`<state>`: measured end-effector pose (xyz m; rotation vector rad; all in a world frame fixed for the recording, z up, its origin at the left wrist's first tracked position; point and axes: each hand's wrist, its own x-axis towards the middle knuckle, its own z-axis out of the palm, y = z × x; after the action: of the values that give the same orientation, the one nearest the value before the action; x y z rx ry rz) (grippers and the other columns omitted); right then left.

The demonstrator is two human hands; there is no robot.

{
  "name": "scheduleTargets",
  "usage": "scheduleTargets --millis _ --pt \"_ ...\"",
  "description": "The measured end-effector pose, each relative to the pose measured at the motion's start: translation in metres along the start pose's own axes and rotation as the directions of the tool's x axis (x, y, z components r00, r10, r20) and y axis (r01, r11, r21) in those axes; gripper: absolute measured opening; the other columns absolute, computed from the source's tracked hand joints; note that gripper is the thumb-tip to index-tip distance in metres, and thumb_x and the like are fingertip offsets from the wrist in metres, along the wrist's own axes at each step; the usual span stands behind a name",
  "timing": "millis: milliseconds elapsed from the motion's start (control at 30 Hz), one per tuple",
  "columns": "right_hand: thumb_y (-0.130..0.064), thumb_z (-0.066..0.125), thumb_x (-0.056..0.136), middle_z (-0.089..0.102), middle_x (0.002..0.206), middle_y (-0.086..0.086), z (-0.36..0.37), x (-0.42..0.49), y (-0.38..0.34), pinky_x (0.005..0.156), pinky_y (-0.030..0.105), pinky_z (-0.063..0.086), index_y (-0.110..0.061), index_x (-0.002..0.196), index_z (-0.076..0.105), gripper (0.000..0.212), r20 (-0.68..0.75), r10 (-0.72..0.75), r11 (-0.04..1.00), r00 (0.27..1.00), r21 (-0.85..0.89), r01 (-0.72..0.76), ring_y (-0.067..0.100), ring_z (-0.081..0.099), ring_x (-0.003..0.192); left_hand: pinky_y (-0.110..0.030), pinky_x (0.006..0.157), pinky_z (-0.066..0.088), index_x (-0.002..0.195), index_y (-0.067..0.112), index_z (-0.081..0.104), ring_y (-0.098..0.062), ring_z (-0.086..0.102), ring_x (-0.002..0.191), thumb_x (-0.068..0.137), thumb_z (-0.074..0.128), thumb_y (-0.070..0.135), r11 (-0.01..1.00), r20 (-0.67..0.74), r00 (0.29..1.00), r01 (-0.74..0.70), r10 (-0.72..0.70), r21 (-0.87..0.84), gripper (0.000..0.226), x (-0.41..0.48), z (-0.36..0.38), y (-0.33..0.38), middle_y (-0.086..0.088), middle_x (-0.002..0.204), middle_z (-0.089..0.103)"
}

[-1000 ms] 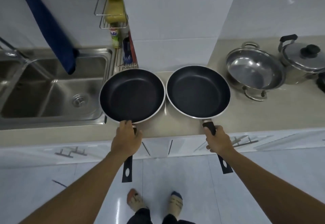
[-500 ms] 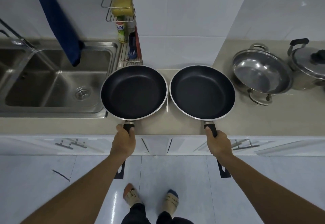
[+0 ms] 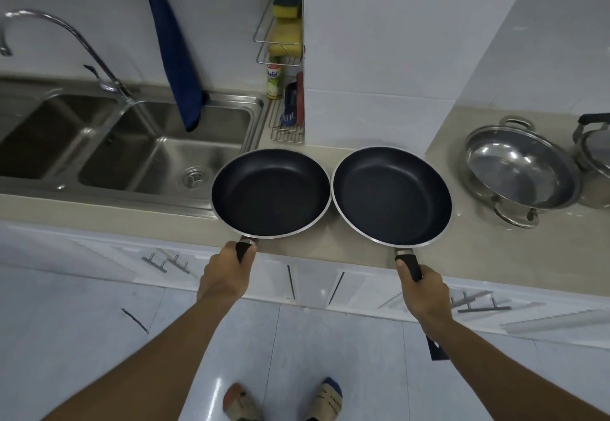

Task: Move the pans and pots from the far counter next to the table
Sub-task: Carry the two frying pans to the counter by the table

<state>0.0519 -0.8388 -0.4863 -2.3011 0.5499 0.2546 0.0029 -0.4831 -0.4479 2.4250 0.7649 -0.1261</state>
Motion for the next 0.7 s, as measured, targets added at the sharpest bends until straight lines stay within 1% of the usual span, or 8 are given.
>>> scheduleTargets --millis 100,133,200,233,300,400,600,700 --pt "-0.054 0.052 0.096 0.064 0.077 -0.004 0.006 -0.014 -0.014 0.053 0.023 0.041 -0.019 0.102 0.060 0.036 0.009 -0.076 0.997 0.997 0.029 0.076 0.013 0.059 0.069 -0.041 0.069 0.050 0.090 0.015 0.056 -0.024 0.060 0.074 0.096 0.044 0.056 1.000 -0.031 0.999 0.011 -0.011 -0.028 0.043 0.002 -0.016 -0.019 -0.004 0.078 0.063" --pt "-0.053 0.052 0.096 0.065 0.078 -0.003 0.008 -0.018 -0.019 0.052 0.023 0.042 -0.021 0.102 0.060 0.033 0.010 -0.098 0.994 0.995 0.041 0.098 0.014 0.061 0.070 -0.040 0.067 0.048 0.089 0.015 0.057 -0.022 0.059 0.072 0.096 0.045 0.055 0.999 -0.043 0.999 0.013 -0.015 -0.038 0.043 0.004 -0.022 -0.026 -0.003 0.076 0.063" --pt "-0.052 0.052 0.096 0.066 0.078 -0.002 0.013 -0.026 -0.032 0.059 0.029 0.046 -0.023 0.099 0.061 0.031 0.017 -0.140 0.989 0.990 0.049 0.139 0.017 0.062 0.073 -0.038 0.067 0.046 0.089 0.015 0.058 -0.024 0.059 0.072 0.095 0.048 0.055 0.998 -0.062 0.998 0.028 -0.032 -0.059 0.042 0.007 -0.036 -0.040 -0.002 0.074 0.062" --pt "-0.051 0.052 0.096 0.066 0.077 -0.002 0.016 -0.030 -0.040 0.063 0.031 0.047 -0.023 0.096 0.062 0.030 0.023 -0.157 0.986 0.987 0.051 0.156 0.018 0.062 0.074 -0.038 0.068 0.047 0.088 0.014 0.059 -0.026 0.060 0.074 0.094 0.050 0.054 0.996 -0.065 0.997 0.041 -0.046 -0.074 0.041 0.009 -0.044 -0.048 -0.003 0.074 0.062" --pt "-0.050 0.053 0.096 0.065 0.074 -0.002 0.023 -0.039 -0.057 0.066 0.033 0.047 -0.022 0.091 0.063 0.030 0.036 -0.185 0.981 0.982 0.056 0.183 0.018 0.062 0.073 -0.039 0.070 0.048 0.089 0.014 0.060 -0.029 0.062 0.077 0.092 0.056 0.053 0.992 -0.064 0.995 0.066 -0.073 -0.112 0.040 0.011 -0.061 -0.065 -0.005 0.076 0.065" --pt "-0.048 0.054 0.096 0.065 0.071 -0.002 0.040 -0.055 -0.087 0.062 0.032 0.045 -0.021 0.088 0.063 0.029 0.050 -0.242 0.969 0.969 0.068 0.238 0.016 0.061 0.070 -0.039 0.072 0.047 0.088 0.014 0.062 -0.031 0.062 0.079 0.091 0.059 0.052 0.986 -0.085 0.991 0.092 -0.105 -0.137 0.038 0.014 -0.090 -0.094 -0.007 0.079 0.066" --pt "-0.048 0.055 0.096 0.062 0.065 -0.001 0.096 -0.105 -0.164 0.055 0.029 0.041 -0.020 0.079 0.062 0.033 0.107 -0.335 0.939 0.936 0.121 0.322 0.020 0.060 0.064 -0.036 0.066 0.043 0.083 0.011 0.063 -0.031 0.058 0.073 0.090 0.063 0.046 0.971 -0.195 0.960 0.168 -0.200 -0.172 0.036 0.019 -0.169 -0.167 -0.007 0.070 0.061" --pt "-0.047 0.056 0.096 0.060 0.064 0.000 0.129 -0.128 -0.202 0.055 0.029 0.040 -0.018 0.076 0.061 0.035 0.137 -0.367 0.926 0.920 0.153 0.346 0.020 0.059 0.063 -0.038 0.066 0.043 0.084 0.007 0.064 -0.033 0.058 0.074 0.091 0.062 0.045 0.960 -0.249 0.937 0.196 -0.243 -0.200 0.039 0.018 -0.207 -0.203 -0.012 0.076 0.064"
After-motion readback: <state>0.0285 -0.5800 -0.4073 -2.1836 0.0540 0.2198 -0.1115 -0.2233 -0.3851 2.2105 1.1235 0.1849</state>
